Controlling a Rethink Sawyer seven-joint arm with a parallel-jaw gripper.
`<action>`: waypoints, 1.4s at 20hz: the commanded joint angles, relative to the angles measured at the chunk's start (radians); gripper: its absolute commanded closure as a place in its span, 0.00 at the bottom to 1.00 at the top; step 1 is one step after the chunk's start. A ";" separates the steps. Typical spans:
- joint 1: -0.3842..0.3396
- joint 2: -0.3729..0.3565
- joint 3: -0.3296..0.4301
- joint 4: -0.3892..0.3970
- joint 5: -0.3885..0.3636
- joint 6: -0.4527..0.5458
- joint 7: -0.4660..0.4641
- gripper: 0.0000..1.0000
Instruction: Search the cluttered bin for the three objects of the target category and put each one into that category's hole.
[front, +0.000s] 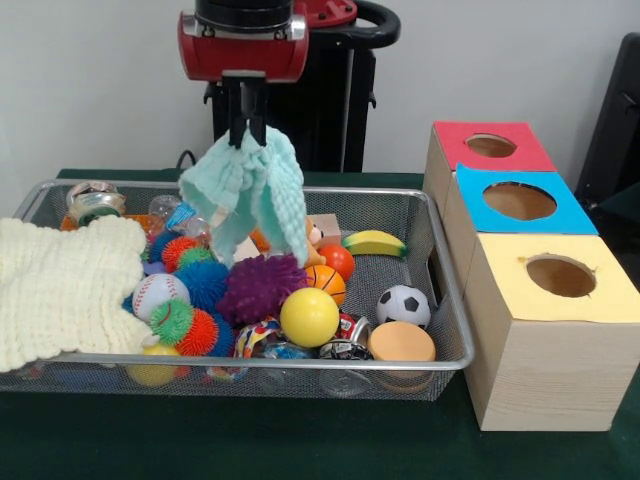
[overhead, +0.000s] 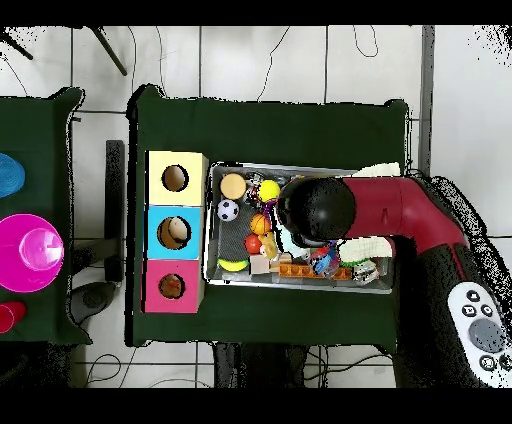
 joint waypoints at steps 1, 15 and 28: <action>-0.019 -0.029 0.083 -0.052 -0.044 0.170 -0.333 1.00; -0.144 0.001 0.151 -0.032 -0.095 0.149 -0.446 1.00; -0.160 0.021 0.154 -0.060 -0.092 0.165 -0.489 1.00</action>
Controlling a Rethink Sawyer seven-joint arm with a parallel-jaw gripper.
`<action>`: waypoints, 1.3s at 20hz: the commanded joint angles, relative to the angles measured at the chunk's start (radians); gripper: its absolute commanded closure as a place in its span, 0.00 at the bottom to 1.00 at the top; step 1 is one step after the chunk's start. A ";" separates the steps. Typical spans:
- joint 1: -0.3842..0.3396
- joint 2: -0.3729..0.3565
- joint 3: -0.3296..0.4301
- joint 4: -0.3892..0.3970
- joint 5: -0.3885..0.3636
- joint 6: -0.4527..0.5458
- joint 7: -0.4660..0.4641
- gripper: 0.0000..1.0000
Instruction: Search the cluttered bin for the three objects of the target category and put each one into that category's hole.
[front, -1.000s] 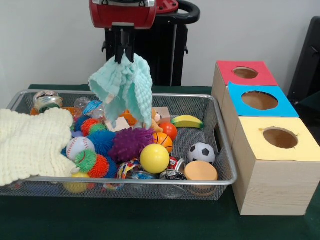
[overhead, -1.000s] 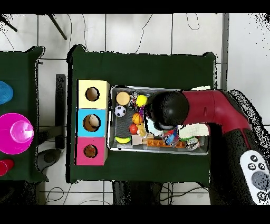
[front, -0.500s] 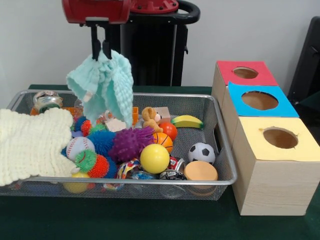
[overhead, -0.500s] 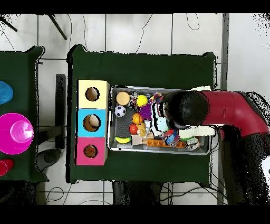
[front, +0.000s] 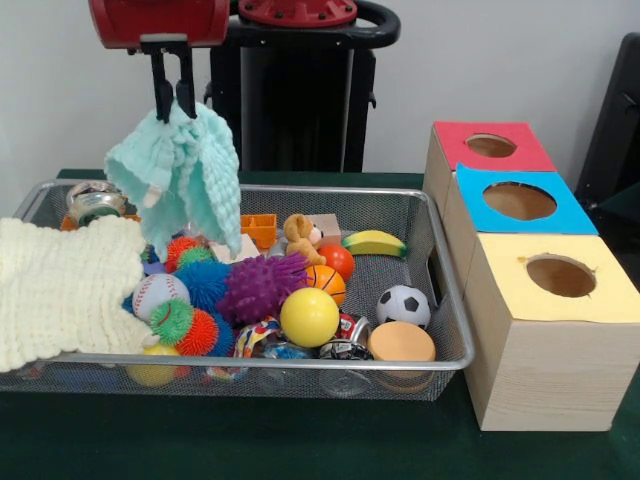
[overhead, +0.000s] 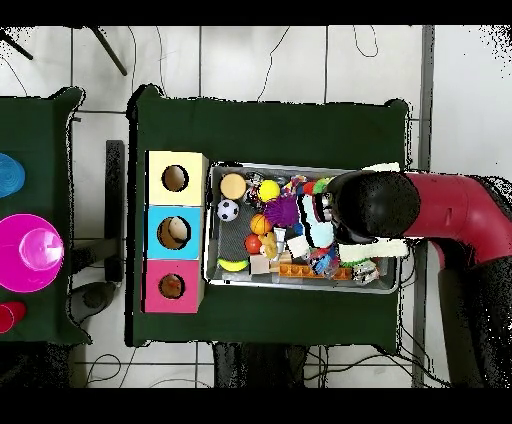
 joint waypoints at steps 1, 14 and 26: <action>-0.001 0.036 0.043 -0.025 -0.093 0.107 -0.301 1.00; 0.008 0.026 0.031 -0.011 -0.099 0.098 -0.285 0.00; 0.029 0.018 0.025 0.065 -0.089 0.005 -0.202 0.00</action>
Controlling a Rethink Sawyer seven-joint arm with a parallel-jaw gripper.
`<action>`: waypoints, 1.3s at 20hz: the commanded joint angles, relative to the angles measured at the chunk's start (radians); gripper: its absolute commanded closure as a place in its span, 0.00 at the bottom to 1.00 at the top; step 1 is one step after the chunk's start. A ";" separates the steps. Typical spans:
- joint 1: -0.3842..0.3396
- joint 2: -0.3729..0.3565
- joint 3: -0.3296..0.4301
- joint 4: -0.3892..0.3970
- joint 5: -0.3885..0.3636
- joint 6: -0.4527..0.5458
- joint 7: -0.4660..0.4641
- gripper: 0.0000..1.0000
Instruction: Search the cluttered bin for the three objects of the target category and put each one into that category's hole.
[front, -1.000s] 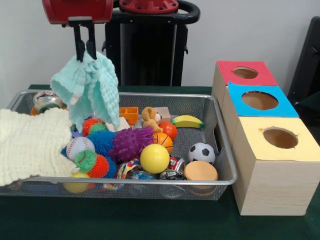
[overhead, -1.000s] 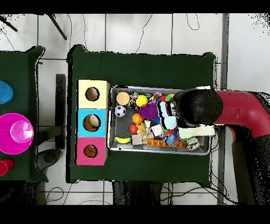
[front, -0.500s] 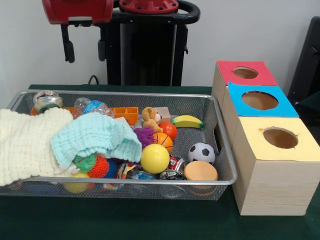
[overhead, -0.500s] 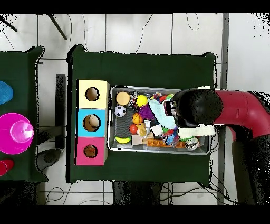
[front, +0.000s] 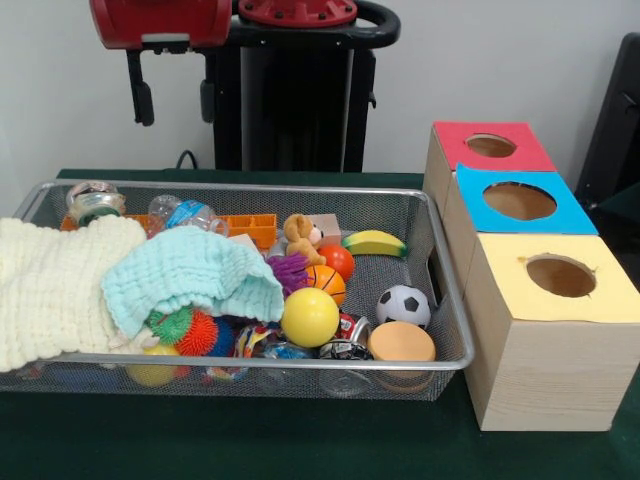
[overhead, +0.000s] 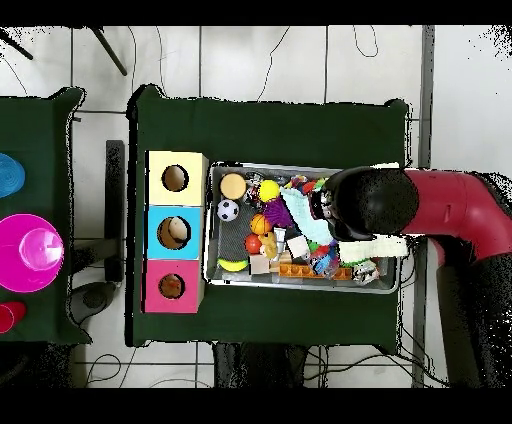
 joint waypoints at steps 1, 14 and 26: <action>0.027 0.011 0.021 0.091 -0.090 -0.013 -0.174 0.00; 0.072 -0.008 -0.008 0.174 -0.088 -0.105 -0.075 0.00; 0.104 0.036 -0.045 0.208 -0.110 -0.214 -0.013 0.00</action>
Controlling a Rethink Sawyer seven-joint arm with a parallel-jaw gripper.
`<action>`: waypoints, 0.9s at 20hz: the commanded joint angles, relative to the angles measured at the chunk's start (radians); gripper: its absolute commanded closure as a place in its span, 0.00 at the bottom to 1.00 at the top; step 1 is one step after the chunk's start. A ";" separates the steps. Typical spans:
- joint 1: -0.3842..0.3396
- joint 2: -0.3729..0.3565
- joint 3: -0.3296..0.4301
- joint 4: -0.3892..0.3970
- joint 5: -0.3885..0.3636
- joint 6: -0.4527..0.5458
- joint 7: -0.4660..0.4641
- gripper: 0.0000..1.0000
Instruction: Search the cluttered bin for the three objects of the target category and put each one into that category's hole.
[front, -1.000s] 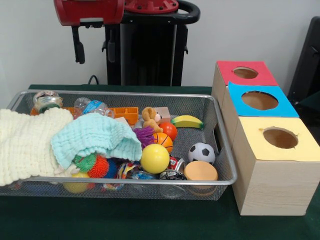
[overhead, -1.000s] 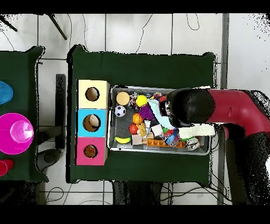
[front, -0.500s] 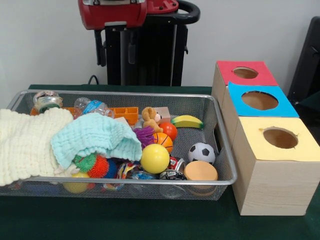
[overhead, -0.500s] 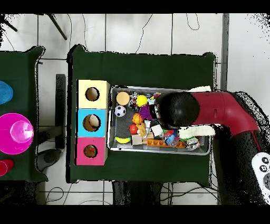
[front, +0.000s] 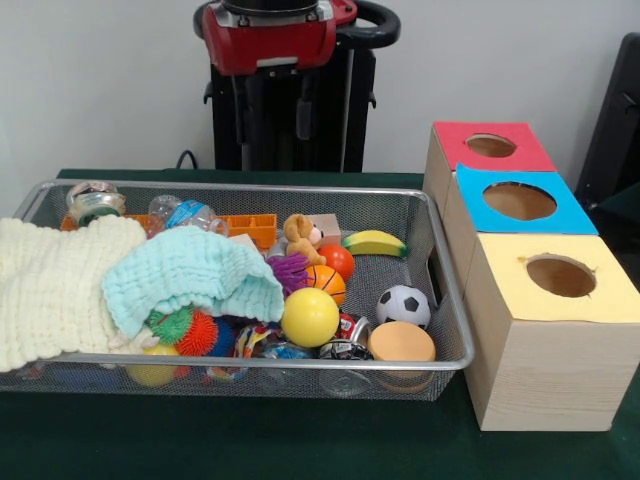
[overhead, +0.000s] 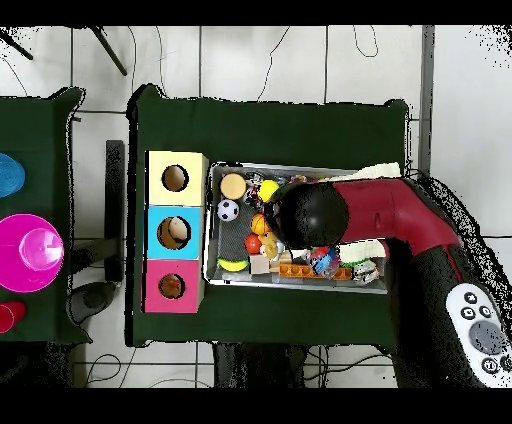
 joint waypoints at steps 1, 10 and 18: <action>0.013 0.053 -0.048 0.095 -0.114 -0.098 -0.010 0.00; 0.022 0.105 -0.068 0.095 -0.146 -0.172 0.010 0.00; 0.024 0.151 -0.084 0.089 -0.174 -0.229 0.025 0.00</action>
